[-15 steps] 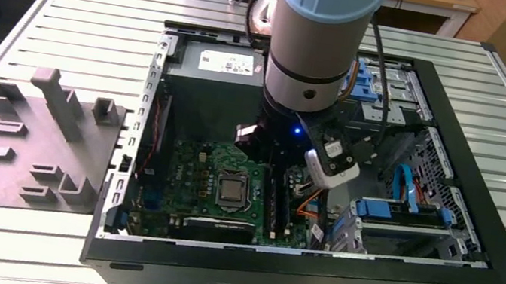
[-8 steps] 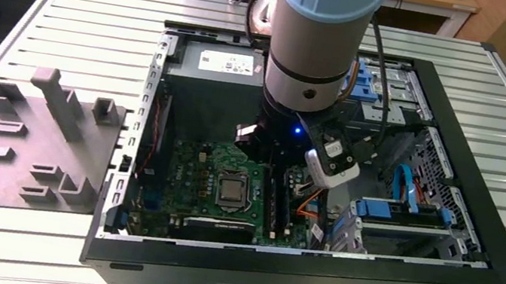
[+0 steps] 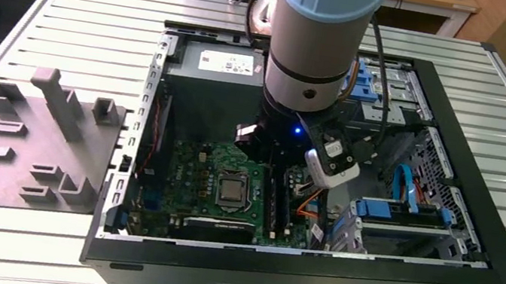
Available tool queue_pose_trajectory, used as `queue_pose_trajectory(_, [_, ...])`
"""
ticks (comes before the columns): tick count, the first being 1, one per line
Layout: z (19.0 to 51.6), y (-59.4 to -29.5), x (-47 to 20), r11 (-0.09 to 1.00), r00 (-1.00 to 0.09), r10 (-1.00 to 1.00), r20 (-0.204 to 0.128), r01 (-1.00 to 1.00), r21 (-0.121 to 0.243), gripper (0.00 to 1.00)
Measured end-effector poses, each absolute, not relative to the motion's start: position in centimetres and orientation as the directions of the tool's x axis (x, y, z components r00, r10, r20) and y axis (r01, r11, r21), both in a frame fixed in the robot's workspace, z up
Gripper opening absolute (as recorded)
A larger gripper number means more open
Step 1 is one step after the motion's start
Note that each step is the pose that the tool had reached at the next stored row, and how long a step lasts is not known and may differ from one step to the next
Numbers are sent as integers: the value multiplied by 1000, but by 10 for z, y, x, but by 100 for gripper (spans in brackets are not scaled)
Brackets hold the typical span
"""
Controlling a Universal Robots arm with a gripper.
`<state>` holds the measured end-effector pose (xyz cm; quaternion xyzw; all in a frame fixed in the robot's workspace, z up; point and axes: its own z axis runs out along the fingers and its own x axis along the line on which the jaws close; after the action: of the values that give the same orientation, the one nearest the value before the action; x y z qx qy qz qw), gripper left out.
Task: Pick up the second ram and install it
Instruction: 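Insert the second ram into the second slot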
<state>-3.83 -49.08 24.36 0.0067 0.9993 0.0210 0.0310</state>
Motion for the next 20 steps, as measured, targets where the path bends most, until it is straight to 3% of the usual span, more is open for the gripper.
queue_pose_trajectory(20, [226,-491,-37,999,-998,14,-56,12,37,18])
